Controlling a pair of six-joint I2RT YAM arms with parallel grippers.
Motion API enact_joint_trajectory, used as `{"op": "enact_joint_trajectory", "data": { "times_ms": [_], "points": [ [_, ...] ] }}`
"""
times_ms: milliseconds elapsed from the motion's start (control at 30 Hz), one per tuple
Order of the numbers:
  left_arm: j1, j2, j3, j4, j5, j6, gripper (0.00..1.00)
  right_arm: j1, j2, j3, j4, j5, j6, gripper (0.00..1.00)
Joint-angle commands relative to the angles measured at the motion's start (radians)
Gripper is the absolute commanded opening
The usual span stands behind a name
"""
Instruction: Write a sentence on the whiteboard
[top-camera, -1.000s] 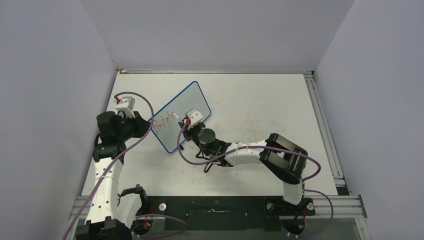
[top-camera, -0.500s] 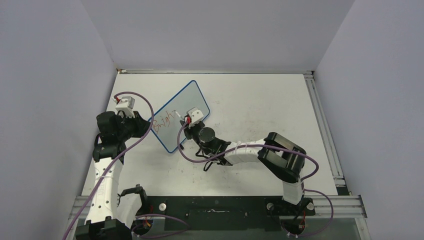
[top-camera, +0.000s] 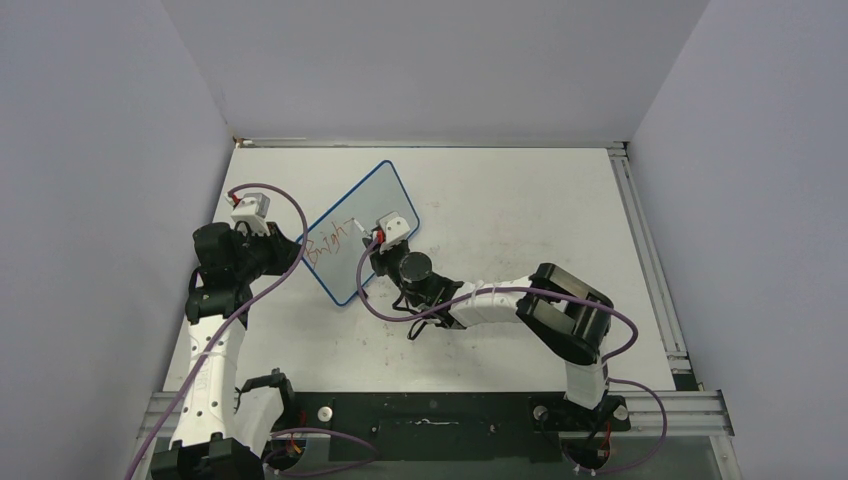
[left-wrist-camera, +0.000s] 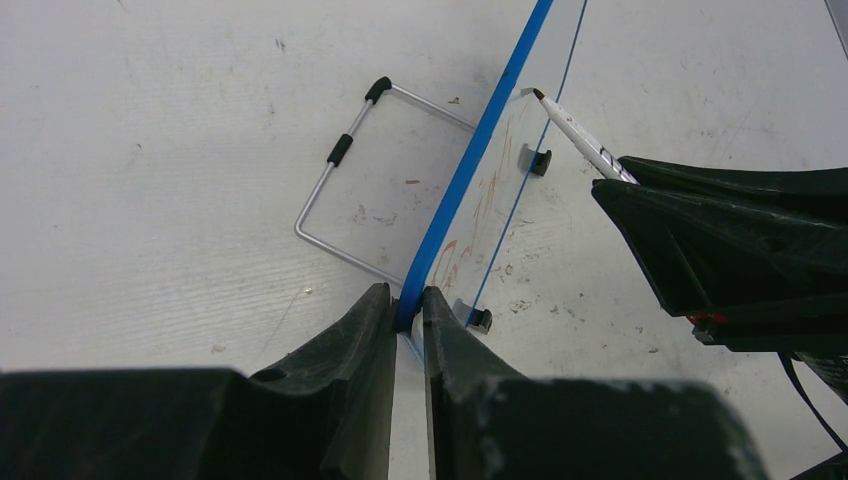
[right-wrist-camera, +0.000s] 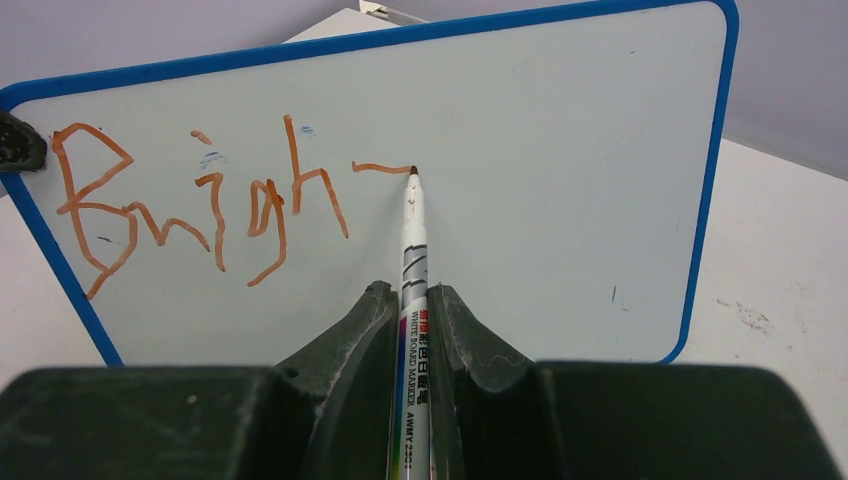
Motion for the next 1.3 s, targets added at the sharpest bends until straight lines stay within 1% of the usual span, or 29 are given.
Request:
{"op": "enact_joint_trajectory", "data": {
  "times_ms": [0,733,1267],
  "points": [
    [-0.001,-0.004,0.002,-0.014,0.004,0.006,0.0,0.004,-0.057,0.0,0.054,-0.009,-0.011,0.05],
    [-0.002,-0.002,0.002,-0.019,0.008,0.018,0.0,0.0,-0.015,0.085,0.035,-0.044,-0.044,0.05],
    [-0.003,-0.007,0.003,-0.02,0.005,0.017,0.0,0.023,-0.013,0.0,-0.006,-0.049,0.006,0.05]
  ]
}}
